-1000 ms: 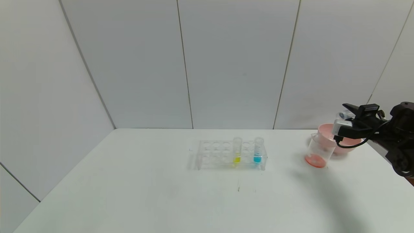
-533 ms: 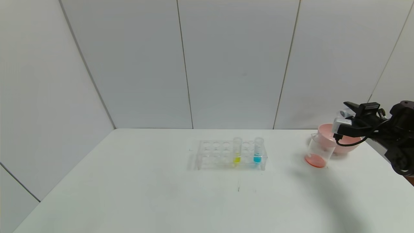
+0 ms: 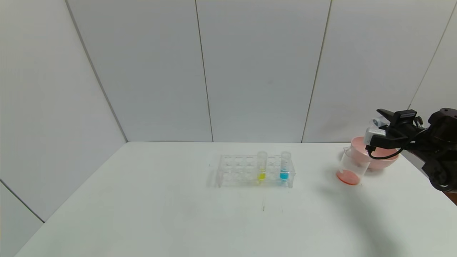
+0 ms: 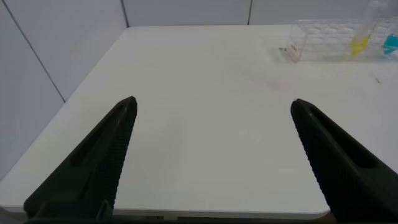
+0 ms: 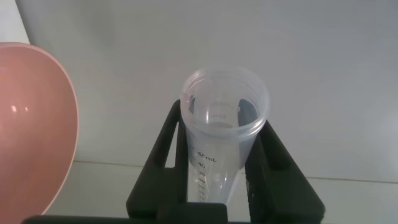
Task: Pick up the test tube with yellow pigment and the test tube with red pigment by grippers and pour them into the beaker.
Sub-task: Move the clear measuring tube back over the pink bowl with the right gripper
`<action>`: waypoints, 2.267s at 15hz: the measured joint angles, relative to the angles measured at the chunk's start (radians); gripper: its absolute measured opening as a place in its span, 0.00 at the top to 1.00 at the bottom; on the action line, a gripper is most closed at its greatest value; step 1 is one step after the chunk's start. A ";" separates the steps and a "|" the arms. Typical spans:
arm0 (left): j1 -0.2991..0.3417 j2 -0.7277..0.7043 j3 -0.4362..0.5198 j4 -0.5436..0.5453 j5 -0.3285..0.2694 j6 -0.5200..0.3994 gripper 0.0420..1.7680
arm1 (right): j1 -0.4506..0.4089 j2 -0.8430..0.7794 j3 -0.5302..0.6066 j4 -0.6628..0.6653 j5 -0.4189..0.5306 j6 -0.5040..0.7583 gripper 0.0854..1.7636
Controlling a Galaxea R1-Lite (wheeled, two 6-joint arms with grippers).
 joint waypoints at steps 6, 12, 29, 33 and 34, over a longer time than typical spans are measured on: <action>0.000 0.000 0.000 0.000 0.000 0.000 0.00 | 0.000 0.001 -0.013 0.000 -0.010 0.000 0.71; 0.000 0.000 0.000 0.000 0.000 0.000 0.00 | 0.005 0.001 -0.031 0.003 -0.018 0.025 0.71; 0.000 0.000 0.000 0.000 0.000 0.000 0.00 | 0.053 0.013 -0.342 0.267 -0.211 1.309 0.71; 0.000 0.000 0.000 0.000 0.000 0.000 0.00 | 0.036 0.018 -0.351 0.420 -0.206 1.615 0.71; 0.000 0.000 0.000 0.000 0.000 0.000 0.00 | 0.023 0.019 -0.346 0.443 -0.207 1.627 0.71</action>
